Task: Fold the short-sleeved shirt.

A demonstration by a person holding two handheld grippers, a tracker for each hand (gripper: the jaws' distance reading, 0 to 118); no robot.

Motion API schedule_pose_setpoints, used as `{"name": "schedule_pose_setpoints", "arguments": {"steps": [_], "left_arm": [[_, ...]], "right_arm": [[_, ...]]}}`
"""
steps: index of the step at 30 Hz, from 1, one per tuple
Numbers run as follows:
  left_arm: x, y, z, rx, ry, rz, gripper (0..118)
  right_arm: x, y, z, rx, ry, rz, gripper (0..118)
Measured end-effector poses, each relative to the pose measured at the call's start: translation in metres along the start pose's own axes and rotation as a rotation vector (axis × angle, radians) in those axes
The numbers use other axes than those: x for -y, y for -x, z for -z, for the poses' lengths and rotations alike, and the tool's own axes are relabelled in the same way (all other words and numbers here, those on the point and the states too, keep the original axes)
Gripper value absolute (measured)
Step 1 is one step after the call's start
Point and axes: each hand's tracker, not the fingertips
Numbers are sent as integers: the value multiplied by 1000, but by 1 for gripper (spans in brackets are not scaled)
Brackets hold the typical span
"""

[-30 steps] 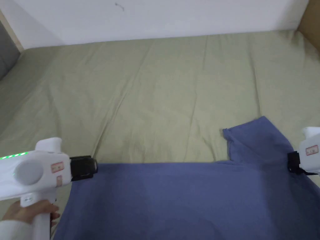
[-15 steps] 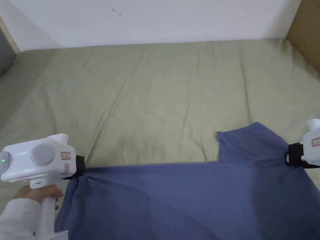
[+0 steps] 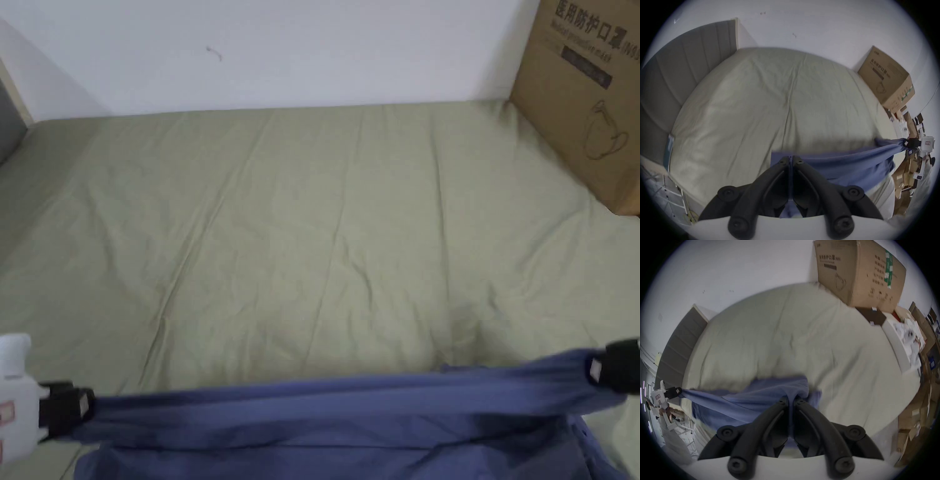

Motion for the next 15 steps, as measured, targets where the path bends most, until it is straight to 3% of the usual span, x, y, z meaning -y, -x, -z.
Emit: {"name": "schedule_pose_setpoints", "arguments": {"steps": [7,8,10,11,13,14,15], "left_arm": [[83,21,41,-5,172,-107,4],[86,23,45,-8,172,-112,15],[87,25,42,-14,155,-140,40],[83,25,34,4,135,-158,59],[80,26,18,-42,117,-172,101],[79,27,10,-57,94,-173,111],[79,29,-3,-58,44,-179,109]], "right_arm": [[94,-23,57,32,139,87,4],[98,-23,62,28,140,90,9],[101,-17,60,64,139,109,40],[100,-14,53,40,112,117,61],[94,-5,36,55,65,114,82],[90,1,27,87,28,83,85],[86,7,16,115,-16,40,85]]}}
